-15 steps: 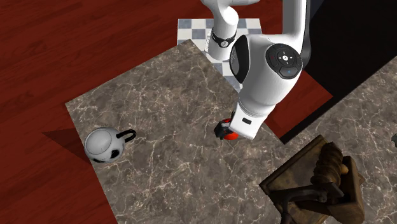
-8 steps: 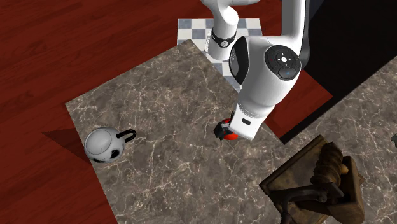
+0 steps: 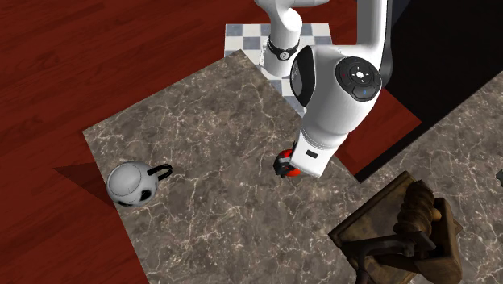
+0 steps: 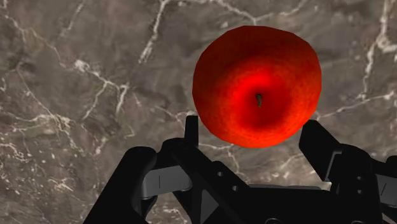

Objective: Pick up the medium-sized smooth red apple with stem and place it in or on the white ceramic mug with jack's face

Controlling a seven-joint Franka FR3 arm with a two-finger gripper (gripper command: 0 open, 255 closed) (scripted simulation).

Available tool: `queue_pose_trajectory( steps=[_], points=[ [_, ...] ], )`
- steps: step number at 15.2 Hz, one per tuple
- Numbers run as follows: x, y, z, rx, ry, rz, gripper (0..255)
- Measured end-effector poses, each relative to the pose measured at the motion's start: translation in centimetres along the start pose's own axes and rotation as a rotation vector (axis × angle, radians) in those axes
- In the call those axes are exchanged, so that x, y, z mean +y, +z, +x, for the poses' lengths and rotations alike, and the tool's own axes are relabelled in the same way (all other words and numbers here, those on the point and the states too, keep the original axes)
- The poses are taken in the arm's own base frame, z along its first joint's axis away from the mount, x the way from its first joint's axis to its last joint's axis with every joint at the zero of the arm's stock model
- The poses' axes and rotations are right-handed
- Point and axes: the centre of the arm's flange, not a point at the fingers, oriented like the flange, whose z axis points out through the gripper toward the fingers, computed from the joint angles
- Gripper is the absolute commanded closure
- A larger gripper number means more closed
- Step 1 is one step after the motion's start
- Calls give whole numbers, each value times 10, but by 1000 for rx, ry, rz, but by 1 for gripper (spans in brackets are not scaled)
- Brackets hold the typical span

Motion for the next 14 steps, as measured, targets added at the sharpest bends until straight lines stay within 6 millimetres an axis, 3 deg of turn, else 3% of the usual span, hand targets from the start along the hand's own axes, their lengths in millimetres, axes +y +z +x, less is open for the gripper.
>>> queue_pose_trajectory(
  steps=[3,14],
  points=[
    [0,-2,0,-1,0,0,255],
    [6,-56,5,-2,0,0,255]
  ],
)
